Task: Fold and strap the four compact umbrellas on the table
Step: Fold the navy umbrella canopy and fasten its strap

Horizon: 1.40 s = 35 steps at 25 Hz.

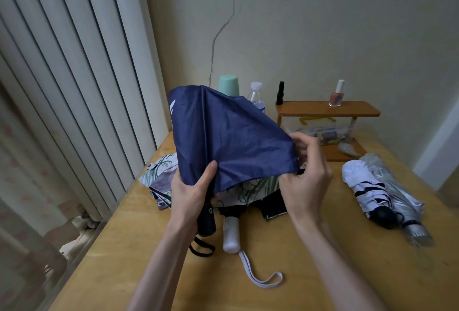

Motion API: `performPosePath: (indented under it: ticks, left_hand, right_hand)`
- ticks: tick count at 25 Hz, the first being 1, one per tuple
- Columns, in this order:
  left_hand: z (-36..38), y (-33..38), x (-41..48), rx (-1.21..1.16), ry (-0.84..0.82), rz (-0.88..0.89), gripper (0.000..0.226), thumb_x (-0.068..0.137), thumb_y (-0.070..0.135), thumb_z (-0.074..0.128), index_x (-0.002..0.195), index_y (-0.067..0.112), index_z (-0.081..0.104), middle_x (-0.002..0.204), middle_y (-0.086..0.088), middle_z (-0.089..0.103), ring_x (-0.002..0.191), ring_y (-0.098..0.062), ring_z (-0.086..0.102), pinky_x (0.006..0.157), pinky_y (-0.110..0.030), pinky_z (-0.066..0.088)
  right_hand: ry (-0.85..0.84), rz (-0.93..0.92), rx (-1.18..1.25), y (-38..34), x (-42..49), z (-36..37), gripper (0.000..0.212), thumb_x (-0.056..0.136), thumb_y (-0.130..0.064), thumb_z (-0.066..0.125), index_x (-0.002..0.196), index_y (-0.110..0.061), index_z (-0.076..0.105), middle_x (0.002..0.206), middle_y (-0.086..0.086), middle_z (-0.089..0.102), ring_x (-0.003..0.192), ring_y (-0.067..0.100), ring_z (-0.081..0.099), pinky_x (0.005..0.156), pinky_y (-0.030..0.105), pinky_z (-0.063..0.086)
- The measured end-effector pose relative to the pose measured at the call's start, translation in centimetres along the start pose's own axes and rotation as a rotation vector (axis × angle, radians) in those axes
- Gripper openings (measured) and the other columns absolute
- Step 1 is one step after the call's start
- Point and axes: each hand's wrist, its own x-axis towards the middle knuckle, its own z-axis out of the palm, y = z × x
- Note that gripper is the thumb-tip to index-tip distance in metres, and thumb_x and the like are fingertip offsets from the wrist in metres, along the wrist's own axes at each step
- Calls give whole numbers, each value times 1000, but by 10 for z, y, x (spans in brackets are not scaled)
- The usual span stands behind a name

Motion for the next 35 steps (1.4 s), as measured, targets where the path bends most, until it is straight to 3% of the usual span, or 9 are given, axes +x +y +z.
performPosePath:
  ticks: [3,7,11,15,18,24,28,32,35]
  left_hand:
    - [-4,1,0,-2,-8,9,27,94,23,79,108,8,61,76,-9,71,54,-23,64,41,-29,49]
    - [-9,0,4,9,28,7,31,89,25,83,108,11,63,92,-13,70,61,-24,62,44,-31,51]
    - [-7,-3,3,-56,-12,2,27,95,22,77,115,14,63,111,-12,73,66,-27,70,48,-32,58]
    - [-10,-9,6,-121,-42,1,57,89,40,85,137,21,61,127,1,75,111,-27,75,89,-54,63]
    - [-6,-11,5,-134,-50,10,71,83,49,83,144,21,59,134,2,73,124,-22,70,110,-52,52]
    - [3,-16,1,-211,-52,-56,58,94,35,76,145,15,58,134,-3,73,124,-24,70,113,-52,50]
    - [9,-16,-1,-181,-31,-48,76,85,47,87,148,16,56,136,-2,72,125,-23,70,112,-50,52]
    - [10,-21,-1,-133,-52,-2,89,75,59,84,150,20,55,136,2,72,125,-19,69,111,-50,52]
    - [13,-23,-3,-88,-68,22,82,78,60,81,147,22,56,136,2,72,126,-18,68,110,-50,53]
  right_hand:
    - [-93,133,70,-2,4,1,36,87,-8,76,123,-10,70,104,-3,74,93,2,69,75,28,60]
    - [6,39,-88,9,8,-8,38,82,5,78,118,-7,72,100,2,76,88,15,70,70,38,60]
    - [-98,138,59,7,8,-4,33,90,-1,74,123,-7,69,96,-1,75,84,12,72,69,38,61]
    - [-116,156,117,7,10,-4,32,93,5,68,122,-7,69,92,-7,73,82,8,73,70,29,61]
    - [-141,167,154,5,6,-1,31,94,5,69,122,-10,69,94,-17,72,79,10,74,67,33,64]
    - [-183,183,183,6,2,4,34,93,7,69,122,-11,70,104,-15,74,93,-3,72,76,31,64]
    - [-408,311,365,5,4,5,27,94,0,73,115,-17,68,100,-12,75,92,14,75,79,37,62]
    - [-566,452,576,-5,1,12,47,80,-8,87,120,-24,68,115,-14,77,111,6,72,90,19,56]
    - [-620,406,551,-6,-7,18,41,79,-12,90,115,-22,71,109,-8,79,106,12,75,89,28,60]
